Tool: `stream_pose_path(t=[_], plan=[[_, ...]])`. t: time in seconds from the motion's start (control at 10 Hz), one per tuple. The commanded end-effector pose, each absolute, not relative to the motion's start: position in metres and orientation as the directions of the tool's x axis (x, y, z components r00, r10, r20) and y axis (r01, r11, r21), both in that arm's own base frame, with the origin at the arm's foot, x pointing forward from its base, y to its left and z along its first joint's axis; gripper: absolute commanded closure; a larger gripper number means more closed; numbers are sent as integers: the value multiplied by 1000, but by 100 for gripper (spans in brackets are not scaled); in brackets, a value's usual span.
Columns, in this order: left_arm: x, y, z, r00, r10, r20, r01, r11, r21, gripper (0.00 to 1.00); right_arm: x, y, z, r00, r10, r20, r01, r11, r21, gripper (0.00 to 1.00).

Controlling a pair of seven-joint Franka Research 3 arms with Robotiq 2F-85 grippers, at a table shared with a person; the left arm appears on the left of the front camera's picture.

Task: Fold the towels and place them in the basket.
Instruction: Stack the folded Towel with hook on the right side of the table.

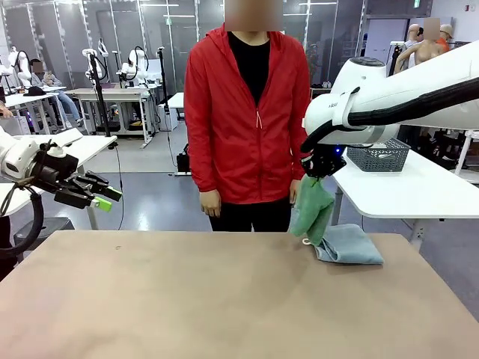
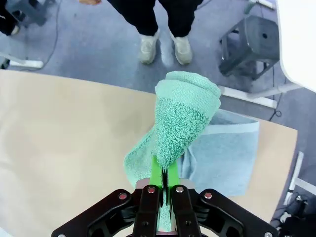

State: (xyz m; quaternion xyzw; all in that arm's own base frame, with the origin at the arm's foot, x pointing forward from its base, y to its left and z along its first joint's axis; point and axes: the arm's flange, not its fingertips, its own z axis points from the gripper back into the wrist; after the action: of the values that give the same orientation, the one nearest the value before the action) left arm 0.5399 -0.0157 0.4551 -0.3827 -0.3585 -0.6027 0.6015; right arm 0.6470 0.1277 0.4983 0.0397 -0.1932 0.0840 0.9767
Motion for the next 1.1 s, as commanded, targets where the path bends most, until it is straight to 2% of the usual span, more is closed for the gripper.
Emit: stream_pose_path(t=[0.0,0.1,0.2,0.6,1.0], plan=[[541,-16,458,27,-448,893,999,-24,-42,37,656,125,502,914,207,348,-220,975,-3,95],[541,-16,458,27,-448,893,999,-24,-42,37,656,124,499,913,189,362,-192,981,-28,95],[541,-16,458,27,-448,893,999,-24,-42,37,649,126,497,916,169,364,-191,981,26,95],[541,-16,458,27,-448,893,999,-24,-42,37,649,126,497,916,169,364,-191,981,26,95],[541,-16,458,27,-448,893,999,-24,-42,37,643,118,491,948,168,270,-186,982,42,95]])
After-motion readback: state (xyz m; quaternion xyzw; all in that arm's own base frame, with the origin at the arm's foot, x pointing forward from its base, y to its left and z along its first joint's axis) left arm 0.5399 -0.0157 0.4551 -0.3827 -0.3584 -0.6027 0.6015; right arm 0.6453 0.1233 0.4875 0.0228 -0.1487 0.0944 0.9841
